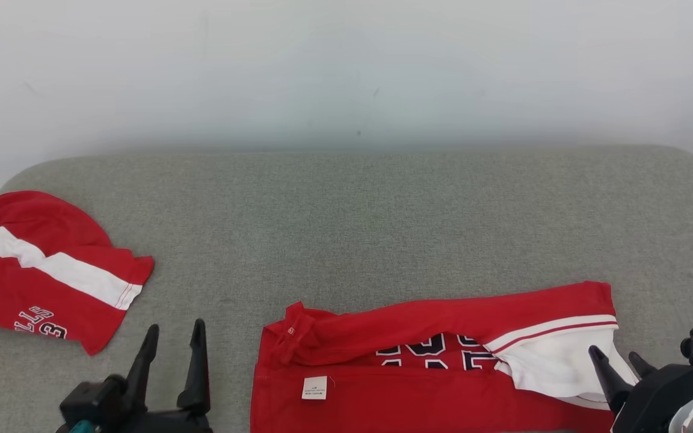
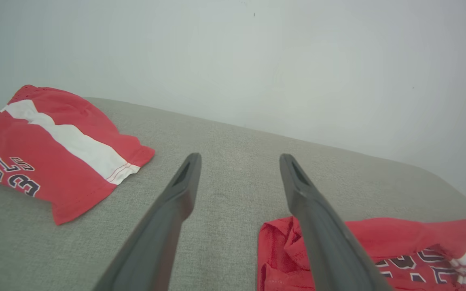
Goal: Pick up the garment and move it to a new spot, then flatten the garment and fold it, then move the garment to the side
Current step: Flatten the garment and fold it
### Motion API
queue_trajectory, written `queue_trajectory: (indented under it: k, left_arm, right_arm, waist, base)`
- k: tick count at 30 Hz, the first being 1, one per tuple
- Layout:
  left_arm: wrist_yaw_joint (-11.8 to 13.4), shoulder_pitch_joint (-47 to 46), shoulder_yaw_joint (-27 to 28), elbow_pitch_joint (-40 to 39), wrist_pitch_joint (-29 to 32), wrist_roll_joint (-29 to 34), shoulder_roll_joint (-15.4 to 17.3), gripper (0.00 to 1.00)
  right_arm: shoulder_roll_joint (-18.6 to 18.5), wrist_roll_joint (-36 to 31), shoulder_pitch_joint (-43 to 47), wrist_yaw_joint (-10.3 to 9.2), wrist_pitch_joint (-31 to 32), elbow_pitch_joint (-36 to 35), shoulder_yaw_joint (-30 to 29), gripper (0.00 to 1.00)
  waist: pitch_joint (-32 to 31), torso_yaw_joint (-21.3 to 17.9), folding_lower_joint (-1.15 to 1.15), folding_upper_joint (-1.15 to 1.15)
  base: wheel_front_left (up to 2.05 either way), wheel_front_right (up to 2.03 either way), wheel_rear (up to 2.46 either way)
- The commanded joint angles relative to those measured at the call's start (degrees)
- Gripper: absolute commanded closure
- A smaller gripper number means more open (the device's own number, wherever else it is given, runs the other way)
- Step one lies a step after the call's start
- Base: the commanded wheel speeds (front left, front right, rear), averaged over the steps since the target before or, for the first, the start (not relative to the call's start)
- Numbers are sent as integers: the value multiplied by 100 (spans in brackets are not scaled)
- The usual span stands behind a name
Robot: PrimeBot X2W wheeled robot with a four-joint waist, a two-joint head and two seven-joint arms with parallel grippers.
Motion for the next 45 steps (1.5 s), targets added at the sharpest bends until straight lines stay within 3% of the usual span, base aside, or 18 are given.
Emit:
queue_trajectory:
  k: [1,14,19,27,36,37,38,45]
  left_arm:
    - [-103,199,219,-109,-2,188,-66,0]
    - [-513,839,1276,-428,-3,1039,-424,0]
    - [-644,816,1415,-460,-3,1229,-533,0]
    - [-733,728,1468,-419,-3,1339,-619,0]
    - [-815,606,1492,-342,-3,1481,-659,0]
    - [-822,589,1502,-334,-3,1491,-662,0]
    - [-829,569,1515,-330,-2,1493,-665,0]
    - [-839,573,1614,-304,-3,1509,-675,0]
  right_arm:
    - [-20,-36,-100,-14,-16,50,-45,0]
    - [-326,-286,-962,-14,54,1150,-286,0]
    - [-537,-483,-1319,-14,148,1865,-292,0]
    - [-756,-652,-1521,-14,186,2414,-115,0]
    - [-623,-505,-1715,0,490,2899,177,0]
    - [-607,-471,-1731,0,518,2928,202,69]
    - [-599,-452,-1746,1,541,2947,231,100]
    - [-846,-635,-2027,-15,173,2830,-93,100]
  waist:
    - [-33,38,1,0]
    - [182,150,1,0]
    - [394,293,1,0]
    - [608,400,1,0]
    - [750,430,1,0]
    - [755,429,1,0]
    - [757,423,1,0]
    - [713,318,1,0]
  base:
    - [0,0,0]
    - [0,0,0]
    - [0,0,0]
    - [0,0,0]
    - [0,0,0]
    - [0,0,0]
    - [0,0,0]
    - [0,0,0]
